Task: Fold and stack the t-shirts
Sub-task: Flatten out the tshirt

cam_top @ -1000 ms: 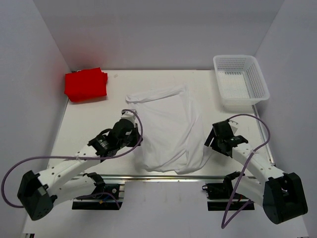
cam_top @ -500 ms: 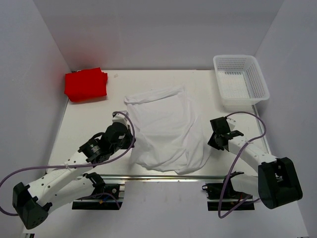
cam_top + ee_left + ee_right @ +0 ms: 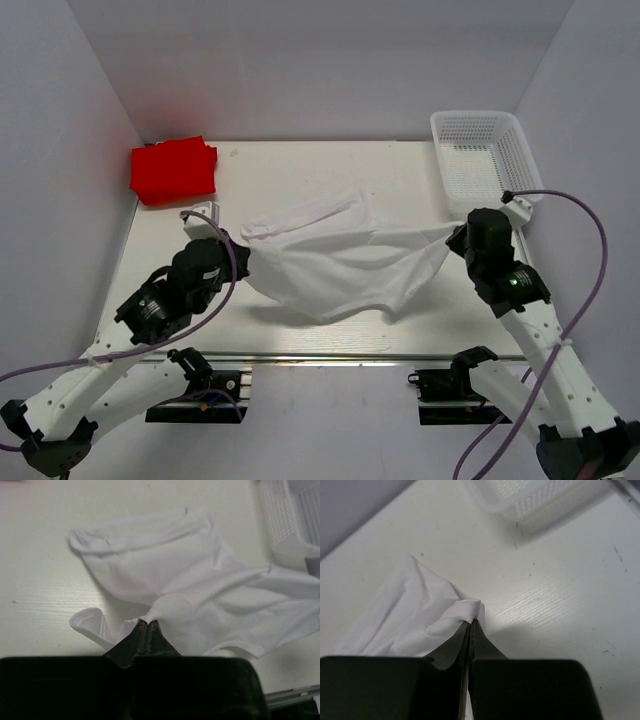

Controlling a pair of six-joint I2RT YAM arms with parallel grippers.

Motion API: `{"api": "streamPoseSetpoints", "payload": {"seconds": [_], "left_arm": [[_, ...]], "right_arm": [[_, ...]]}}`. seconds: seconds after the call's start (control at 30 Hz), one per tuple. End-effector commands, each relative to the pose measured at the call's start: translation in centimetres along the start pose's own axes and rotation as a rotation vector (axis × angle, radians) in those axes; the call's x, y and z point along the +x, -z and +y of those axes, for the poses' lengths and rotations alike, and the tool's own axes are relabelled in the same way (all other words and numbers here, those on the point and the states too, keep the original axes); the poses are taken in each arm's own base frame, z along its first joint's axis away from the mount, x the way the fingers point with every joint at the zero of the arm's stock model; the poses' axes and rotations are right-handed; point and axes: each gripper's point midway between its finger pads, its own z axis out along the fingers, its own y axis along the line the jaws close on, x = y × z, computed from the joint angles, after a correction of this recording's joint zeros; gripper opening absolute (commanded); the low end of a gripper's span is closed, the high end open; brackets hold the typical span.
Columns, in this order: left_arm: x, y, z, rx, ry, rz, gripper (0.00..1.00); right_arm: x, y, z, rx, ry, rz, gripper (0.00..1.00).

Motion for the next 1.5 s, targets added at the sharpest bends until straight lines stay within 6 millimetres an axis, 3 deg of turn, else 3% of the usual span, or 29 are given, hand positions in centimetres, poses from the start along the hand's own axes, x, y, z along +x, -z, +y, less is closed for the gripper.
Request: {"api": "streamPoseSetpoints", "payload": {"seconds": [0.0,0.03,0.17,0.27,0.33,0.43,0.7,0.77,0.8,0.93,1.1,1.13,1.2,1.23,1.37,1.47], "left_arm": [[-4.3,2.2,0.9,-0.054,0.025,-0.131,0.0],[-5.1,2.7,1.0,-0.052,0.039,-0.157,0.0],[-8.3,4.7,1.4,-0.062,0.032,-0.253,0.0],[-10.9,6.2,0.4,-0.004,0.036,-0.33,0.0],[-12.9,7.2,-1.3,0.081,0.031,-0.383,0.0],[-15.8,9.0,-2.4,0.109,0.019,-0.426,0.0],[-20.3,13.1,-1.5,0.095,0.062,-0.556,0.0],[-21.3,14.3,-1.4,0.109,0.069,-0.586,0.0],[-21.1,14.3,-1.8,0.135,0.051,-0.577,0.0],[-22.8,16.9,-3.2,0.237,0.035,-0.62,0.0],[-23.3,17.8,-6.8,0.399,-0.044,-0.593,0.0],[-23.6,18.9,-7.2,0.44,-0.049,-0.598,0.0],[-23.7,19.2,-7.8,0.466,-0.058,-0.592,0.0],[-23.8,19.8,-8.1,0.493,-0.062,-0.595,0.0],[-23.5,21.1,-8.8,0.57,-0.068,-0.603,0.0],[-23.3,21.0,-9.1,0.583,-0.065,-0.595,0.0]], "right_arm": [[-4.4,2.3,-0.7,0.04,-0.018,-0.138,0.0],[-6.2,3.4,-0.1,0.016,-0.027,-0.179,0.0],[-9.6,5.4,0.0,0.014,-0.036,-0.273,0.0],[-12.3,7.5,0.6,-0.018,-0.059,-0.34,0.0],[-13.6,8.6,1.0,-0.048,-0.077,-0.38,0.0],[-17.8,12.1,1.5,-0.091,-0.111,-0.497,0.0],[-23.4,17.9,-0.8,-0.021,-0.166,-0.684,0.0],[-24.1,19.2,-2.0,0.014,-0.19,-0.723,0.0],[-24.9,21.0,-2.7,-0.001,-0.221,-0.758,0.0],[-26.6,24.3,-2.7,-0.088,-0.229,-0.838,0.0],[-27.8,26.8,-2.0,-0.163,-0.193,-0.864,0.0],[-28.4,28.5,-2.3,-0.185,-0.207,-0.888,0.0],[-28.5,29.1,-2.3,-0.199,-0.194,-0.889,0.0],[-28.9,30.5,-2.5,-0.23,-0.206,-0.91,0.0],[-29.3,32.5,-3.2,-0.259,-0.218,-0.94,0.0],[-29.1,32.7,-3.1,-0.274,-0.211,-0.93,0.0]]}}
